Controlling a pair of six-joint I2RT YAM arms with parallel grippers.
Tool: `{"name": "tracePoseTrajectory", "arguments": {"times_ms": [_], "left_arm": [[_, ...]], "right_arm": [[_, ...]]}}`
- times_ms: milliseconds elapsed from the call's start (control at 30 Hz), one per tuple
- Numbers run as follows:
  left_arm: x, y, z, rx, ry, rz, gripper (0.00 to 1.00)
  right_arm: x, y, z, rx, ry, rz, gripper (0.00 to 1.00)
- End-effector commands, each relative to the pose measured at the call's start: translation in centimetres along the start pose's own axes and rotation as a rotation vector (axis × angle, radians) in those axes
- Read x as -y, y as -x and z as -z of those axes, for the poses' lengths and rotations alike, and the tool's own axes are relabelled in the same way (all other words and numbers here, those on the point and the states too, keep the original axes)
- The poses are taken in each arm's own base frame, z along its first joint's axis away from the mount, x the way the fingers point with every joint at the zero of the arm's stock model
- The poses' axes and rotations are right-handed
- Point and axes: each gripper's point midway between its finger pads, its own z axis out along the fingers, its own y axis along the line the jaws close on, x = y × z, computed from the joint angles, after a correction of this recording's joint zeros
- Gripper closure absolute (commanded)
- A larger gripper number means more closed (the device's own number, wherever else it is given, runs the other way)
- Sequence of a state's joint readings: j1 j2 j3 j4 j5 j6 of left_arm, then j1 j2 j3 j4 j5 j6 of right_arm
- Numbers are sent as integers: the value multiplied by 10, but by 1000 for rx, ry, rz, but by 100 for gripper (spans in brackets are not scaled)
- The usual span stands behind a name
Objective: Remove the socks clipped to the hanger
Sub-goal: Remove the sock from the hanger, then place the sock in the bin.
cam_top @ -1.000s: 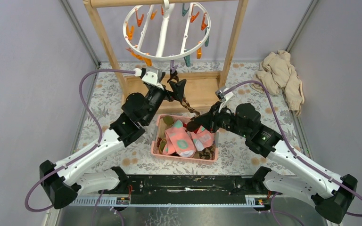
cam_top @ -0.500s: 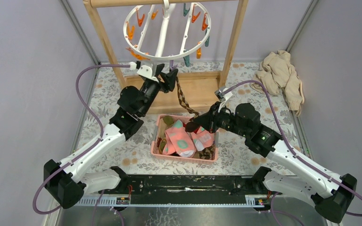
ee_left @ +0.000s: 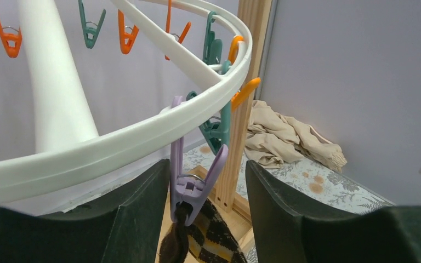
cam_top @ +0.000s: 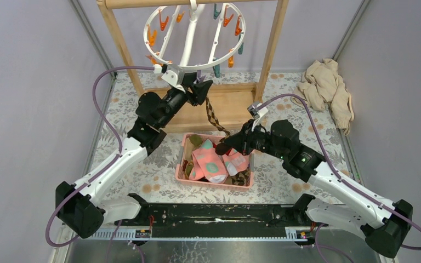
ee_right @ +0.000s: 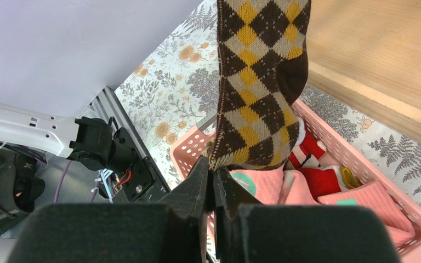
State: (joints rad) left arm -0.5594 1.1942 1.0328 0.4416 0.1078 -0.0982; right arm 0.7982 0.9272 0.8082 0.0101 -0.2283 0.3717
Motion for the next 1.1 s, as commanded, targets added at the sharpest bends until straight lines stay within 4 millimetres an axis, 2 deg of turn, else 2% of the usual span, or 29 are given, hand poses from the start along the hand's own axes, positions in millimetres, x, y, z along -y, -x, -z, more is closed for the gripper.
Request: {"name": "tracePoseTrajectory", "arguments": {"times_ms": [0, 300, 433, 500, 700, 867, 933, 1000, 1033, 1067], "left_arm": [[7, 45, -4, 133, -48, -5, 42], [5, 50, -6, 168, -43, 24, 47], [3, 44, -9, 160, -35, 33, 57], [2, 41, -12, 149, -34, 39, 70], [-1, 39, -13, 127, -19, 37, 76], [-3, 35, -10, 100, -4, 38, 77], [-2, 34, -8, 83, -2, 49, 70], [0, 31, -4, 49, -7, 62, 56], [0, 29, -1, 31, -4, 69, 46], [1, 28, 2, 18, -3, 81, 42]], "right_arm": [[-6, 10, -2, 38, 30, 5, 100], [-4, 4, -3, 27, 33, 1, 100], [-4, 2, -3, 24, 32, 1, 100], [-3, 2, -2, 23, 31, 0, 100], [-2, -1, -1, 18, 26, -1, 100], [-2, -3, 0, 10, 25, -3, 100], [-3, -4, 0, 1, 30, -3, 100], [-5, -3, 2, -9, 32, -1, 100], [-7, -1, 3, -9, 39, 3, 100], [-7, -5, 6, -40, 34, 2, 100]]}}
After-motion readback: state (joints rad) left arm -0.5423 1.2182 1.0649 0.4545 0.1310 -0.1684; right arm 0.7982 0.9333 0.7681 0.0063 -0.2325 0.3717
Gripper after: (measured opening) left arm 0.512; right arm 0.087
